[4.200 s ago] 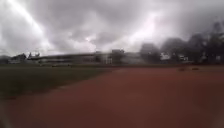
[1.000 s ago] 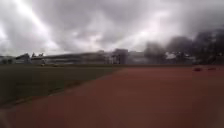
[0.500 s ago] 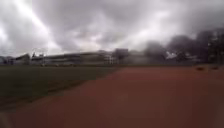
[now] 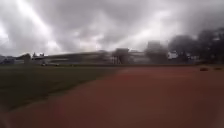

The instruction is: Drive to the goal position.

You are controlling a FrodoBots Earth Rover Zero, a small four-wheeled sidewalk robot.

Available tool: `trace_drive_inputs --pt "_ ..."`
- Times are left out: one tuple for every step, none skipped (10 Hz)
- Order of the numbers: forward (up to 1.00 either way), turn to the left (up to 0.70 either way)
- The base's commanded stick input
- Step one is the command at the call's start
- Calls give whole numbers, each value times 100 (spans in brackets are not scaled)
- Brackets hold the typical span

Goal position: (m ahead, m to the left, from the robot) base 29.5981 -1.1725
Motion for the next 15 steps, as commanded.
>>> trace_drive_inputs --pt "70 0" --pt "70 0" --pt "70 0" --pt "70 0" --pt "70 0" --pt "70 0" --pt "70 0" --pt "70 0" --pt "70 0" --pt "70 0" --pt "70 0" --pt "70 0" --pt "70 0" --pt "70 0" --pt "70 0"
